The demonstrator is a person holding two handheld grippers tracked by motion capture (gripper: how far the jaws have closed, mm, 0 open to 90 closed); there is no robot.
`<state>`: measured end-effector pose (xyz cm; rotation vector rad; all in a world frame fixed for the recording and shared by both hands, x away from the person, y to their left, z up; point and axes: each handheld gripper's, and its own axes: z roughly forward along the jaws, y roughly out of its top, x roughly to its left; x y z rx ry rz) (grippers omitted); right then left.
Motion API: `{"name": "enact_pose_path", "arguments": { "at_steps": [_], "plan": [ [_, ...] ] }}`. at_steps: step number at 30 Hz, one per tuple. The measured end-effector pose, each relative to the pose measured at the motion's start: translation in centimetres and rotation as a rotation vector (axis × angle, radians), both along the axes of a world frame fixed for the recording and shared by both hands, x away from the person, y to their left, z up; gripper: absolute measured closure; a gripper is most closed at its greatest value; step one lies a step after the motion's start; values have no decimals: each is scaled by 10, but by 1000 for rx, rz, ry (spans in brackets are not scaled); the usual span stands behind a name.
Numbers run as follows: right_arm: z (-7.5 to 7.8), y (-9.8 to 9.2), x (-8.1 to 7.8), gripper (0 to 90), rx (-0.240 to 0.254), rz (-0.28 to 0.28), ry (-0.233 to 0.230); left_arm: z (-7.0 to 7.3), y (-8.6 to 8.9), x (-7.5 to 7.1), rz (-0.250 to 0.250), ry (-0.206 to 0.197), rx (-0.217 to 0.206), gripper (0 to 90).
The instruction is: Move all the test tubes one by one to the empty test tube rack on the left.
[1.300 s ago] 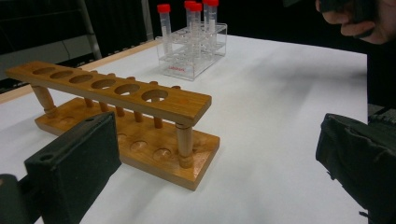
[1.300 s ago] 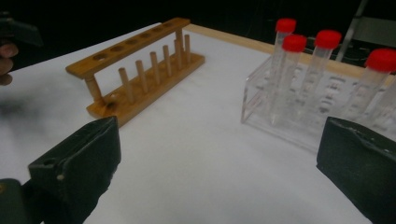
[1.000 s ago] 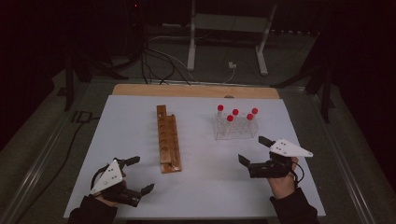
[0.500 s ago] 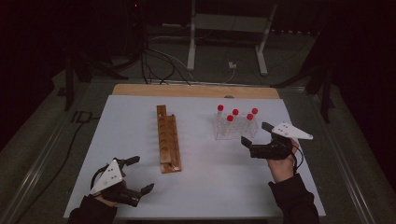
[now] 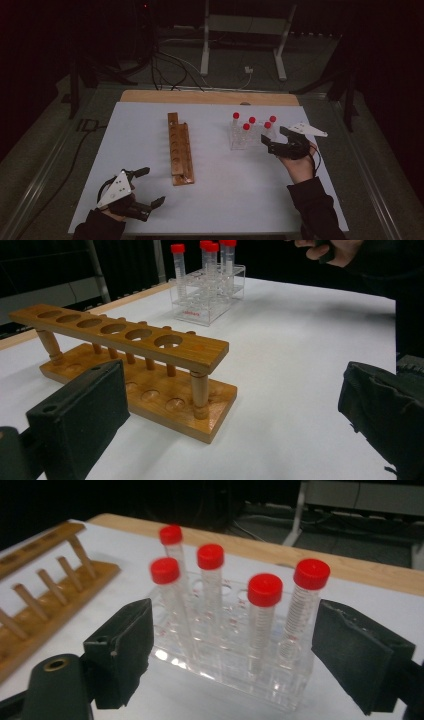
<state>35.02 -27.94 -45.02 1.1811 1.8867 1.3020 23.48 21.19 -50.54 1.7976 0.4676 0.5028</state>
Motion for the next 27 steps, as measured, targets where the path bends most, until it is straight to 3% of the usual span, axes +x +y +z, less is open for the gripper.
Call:
{"name": "enact_pose_path", "arguments": {
  "at_steps": [7, 12, 20, 27],
  "plan": [
    [-6, 2, 12, 286, -51, -19, 46, -1, 0, 0, -1, 3, 2, 5],
    [-12, 5, 23, 391, -98, -36, 108, -1, 0, 0, -1, 4, 2, 4],
    [-14, 6, 35, 539, -98, -46, 129, -2, -1, 1, 7, 2, 17, 5],
    [-17, 7, 42, 603, -102, -55, 142, -1, 0, 1, 6, 4, 12, 4]
  ]
}}
